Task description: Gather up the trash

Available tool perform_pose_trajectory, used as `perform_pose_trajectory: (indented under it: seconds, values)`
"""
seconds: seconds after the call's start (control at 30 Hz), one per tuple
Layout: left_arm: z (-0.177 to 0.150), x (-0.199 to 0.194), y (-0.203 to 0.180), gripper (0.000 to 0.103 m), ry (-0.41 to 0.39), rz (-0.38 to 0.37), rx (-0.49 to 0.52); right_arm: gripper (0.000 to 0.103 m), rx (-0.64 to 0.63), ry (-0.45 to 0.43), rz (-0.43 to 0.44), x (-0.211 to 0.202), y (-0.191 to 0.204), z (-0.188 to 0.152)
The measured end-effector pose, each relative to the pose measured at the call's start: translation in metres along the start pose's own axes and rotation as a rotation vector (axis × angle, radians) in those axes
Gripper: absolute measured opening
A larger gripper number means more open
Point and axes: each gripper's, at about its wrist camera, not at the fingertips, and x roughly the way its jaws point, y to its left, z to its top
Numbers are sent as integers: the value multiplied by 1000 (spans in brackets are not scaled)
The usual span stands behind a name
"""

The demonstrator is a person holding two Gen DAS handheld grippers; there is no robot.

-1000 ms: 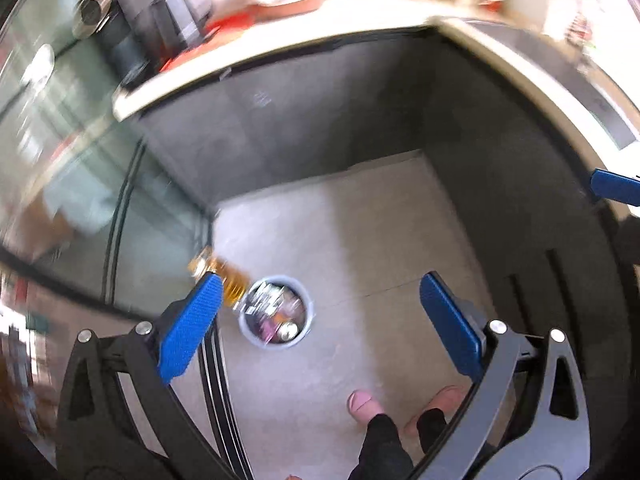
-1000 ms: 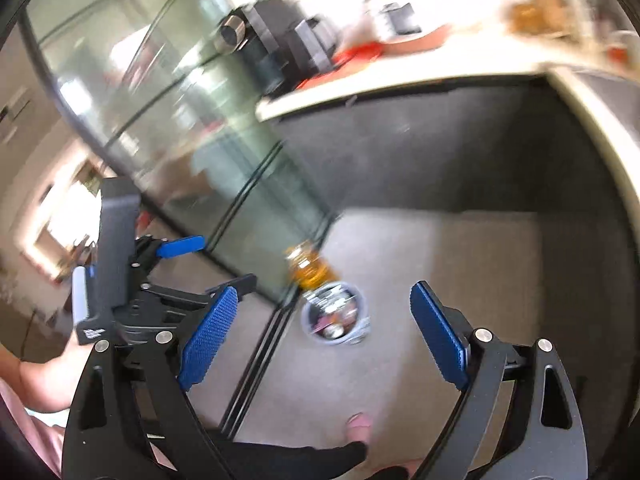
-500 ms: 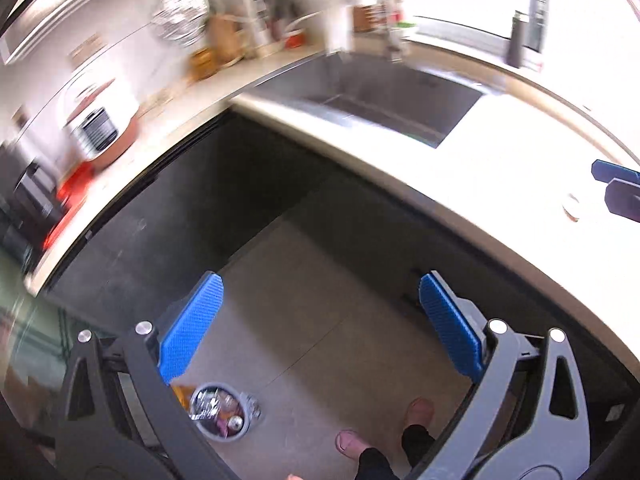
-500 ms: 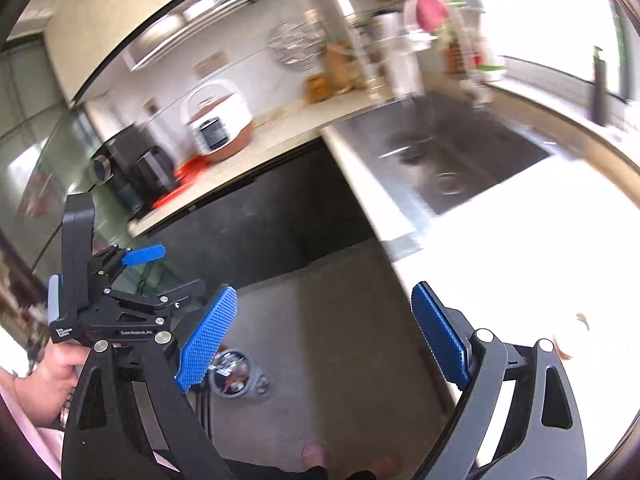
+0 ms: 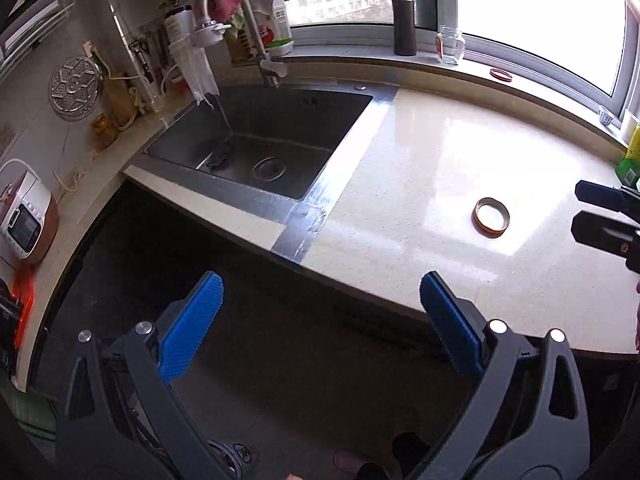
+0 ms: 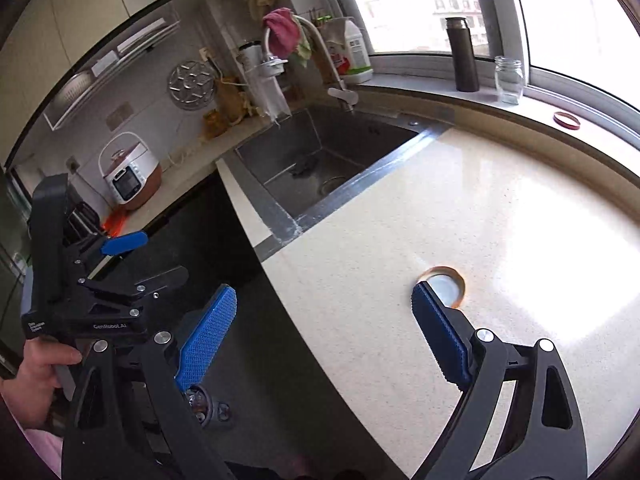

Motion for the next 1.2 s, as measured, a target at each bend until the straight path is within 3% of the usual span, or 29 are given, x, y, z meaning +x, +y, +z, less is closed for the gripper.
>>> perform_pose_trajectory:
  seconds: [0.13,0.33,0.57,0.83,0.97,1.2]
  values:
    - [16,12,-21,97,1,-29,35,89,19,0,-41,0,-20,-4]
    - [30,44,-45,97,46,-74,72,89,17,94,-234,40,-53,-8]
    - [43,74,-60,97,89,-154,148,89,127,84,-223,45,-67,-16]
    - [63,90,-70,97,110,-150,260,89,208,-18,-300,14,-65,-3]
    - [70,93,-71,97,140,-285,219,89,280,-64,-295,-1,-72,5]
    - [80,89,-61,97,96,-326,124,89,205,-78,-309,-7,-58,9]
